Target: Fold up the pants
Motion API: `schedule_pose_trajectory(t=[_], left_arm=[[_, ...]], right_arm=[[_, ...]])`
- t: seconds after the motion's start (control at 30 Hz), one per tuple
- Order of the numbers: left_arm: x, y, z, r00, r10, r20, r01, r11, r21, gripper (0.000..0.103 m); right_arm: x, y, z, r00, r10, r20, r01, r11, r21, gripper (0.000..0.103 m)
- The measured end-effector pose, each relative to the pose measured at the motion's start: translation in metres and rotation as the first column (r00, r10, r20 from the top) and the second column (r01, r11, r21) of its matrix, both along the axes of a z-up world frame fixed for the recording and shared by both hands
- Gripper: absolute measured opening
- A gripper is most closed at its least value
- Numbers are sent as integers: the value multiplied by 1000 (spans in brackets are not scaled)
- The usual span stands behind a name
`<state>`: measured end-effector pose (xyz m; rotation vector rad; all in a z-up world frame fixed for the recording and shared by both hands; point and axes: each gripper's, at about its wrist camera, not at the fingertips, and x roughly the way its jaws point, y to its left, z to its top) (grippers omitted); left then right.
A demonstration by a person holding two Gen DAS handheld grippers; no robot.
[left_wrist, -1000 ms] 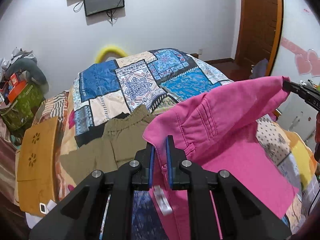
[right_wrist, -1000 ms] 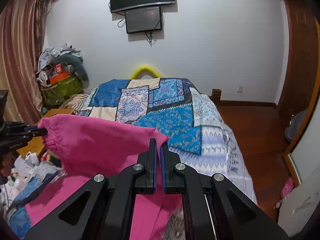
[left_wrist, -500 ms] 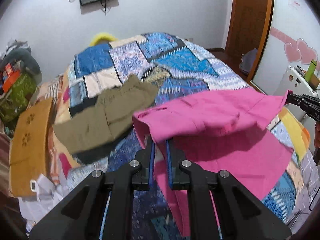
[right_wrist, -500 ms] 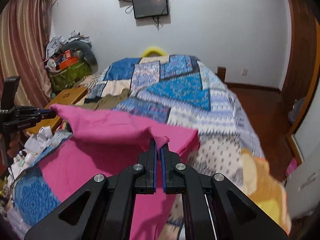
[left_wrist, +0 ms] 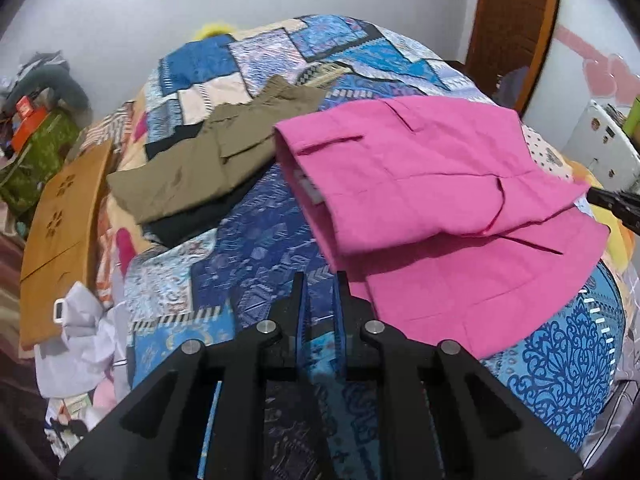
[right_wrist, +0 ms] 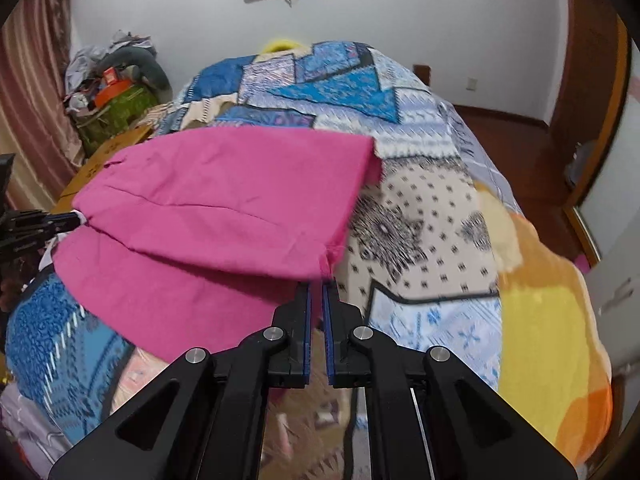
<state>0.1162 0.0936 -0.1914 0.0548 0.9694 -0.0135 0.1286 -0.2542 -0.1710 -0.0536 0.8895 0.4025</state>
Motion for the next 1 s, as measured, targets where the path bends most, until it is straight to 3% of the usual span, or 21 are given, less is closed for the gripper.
schedule_pose_trajectory(t=[0.17,0.23,0.3,0.37,0.5,0.67,0.77,1.0], left_arm=[[-7,-3,25,996,4,86,-8,999,53,63],[-7,-9,34,994,-18,110,11,998,63,69],[-3,-19,40,993,-53,105,47,997,57,76],[4,-30,40,993,-89,82,85,995,54,82],[18,-59,31,982,-186,30,182,978,106,82],[28,-84,6,962,-255,-94,267,952,147,83],[31,-89,6,961,-263,-82,274,944,183,82],[52,-77,24,971,-233,-53,237,966,101,81]], right_arm=[[-7,-12,4,999,-50,-8,50,998,-29,12],[-8,-13,9,999,-52,8,52,998,-34,25],[-10,-10,17,997,-53,49,55,998,-40,66],[-12,-4,25,993,-53,105,58,997,-50,86],[-9,17,30,993,6,117,0,999,-52,86],[-6,44,26,992,94,90,-92,995,-28,86],[-4,61,20,986,152,68,-151,988,-21,86],[9,100,9,963,268,4,-268,962,-45,86]])
